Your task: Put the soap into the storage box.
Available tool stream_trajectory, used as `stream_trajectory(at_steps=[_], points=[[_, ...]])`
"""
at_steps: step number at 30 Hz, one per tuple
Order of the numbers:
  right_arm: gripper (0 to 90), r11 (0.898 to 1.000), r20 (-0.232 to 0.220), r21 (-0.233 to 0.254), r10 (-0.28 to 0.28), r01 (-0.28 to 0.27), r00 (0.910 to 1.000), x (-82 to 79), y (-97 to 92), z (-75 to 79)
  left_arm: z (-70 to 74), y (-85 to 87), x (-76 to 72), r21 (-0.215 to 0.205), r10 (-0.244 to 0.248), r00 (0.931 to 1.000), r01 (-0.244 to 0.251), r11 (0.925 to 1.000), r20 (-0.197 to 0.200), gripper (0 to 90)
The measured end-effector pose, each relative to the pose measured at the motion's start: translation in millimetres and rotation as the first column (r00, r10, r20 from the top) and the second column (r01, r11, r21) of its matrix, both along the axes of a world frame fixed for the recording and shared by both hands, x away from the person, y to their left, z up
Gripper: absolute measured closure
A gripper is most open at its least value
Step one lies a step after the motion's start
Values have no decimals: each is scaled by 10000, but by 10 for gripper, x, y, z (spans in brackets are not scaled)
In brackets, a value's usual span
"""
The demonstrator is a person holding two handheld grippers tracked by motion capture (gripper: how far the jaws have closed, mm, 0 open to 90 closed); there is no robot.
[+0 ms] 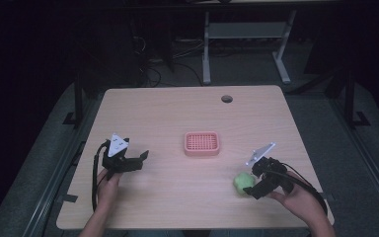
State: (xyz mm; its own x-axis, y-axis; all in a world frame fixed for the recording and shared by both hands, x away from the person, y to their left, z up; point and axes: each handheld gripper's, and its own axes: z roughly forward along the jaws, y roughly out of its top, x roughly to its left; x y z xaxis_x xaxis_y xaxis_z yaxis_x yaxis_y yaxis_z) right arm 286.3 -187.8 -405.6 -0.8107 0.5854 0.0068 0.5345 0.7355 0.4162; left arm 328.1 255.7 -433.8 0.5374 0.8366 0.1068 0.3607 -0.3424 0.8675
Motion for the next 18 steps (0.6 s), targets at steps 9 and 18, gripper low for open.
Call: stream_trajectory(at_steps=[9,18], points=[[167,9997,-233,-189,121,-125,9997,68,95,-84,3,5,-1,-8,10,10000,-10,10000,21,143],[156,9981,-432,-560,223,-247,9988,108,168,-165,1,2,-1,0,-6,10000,6,10000,23,143]])
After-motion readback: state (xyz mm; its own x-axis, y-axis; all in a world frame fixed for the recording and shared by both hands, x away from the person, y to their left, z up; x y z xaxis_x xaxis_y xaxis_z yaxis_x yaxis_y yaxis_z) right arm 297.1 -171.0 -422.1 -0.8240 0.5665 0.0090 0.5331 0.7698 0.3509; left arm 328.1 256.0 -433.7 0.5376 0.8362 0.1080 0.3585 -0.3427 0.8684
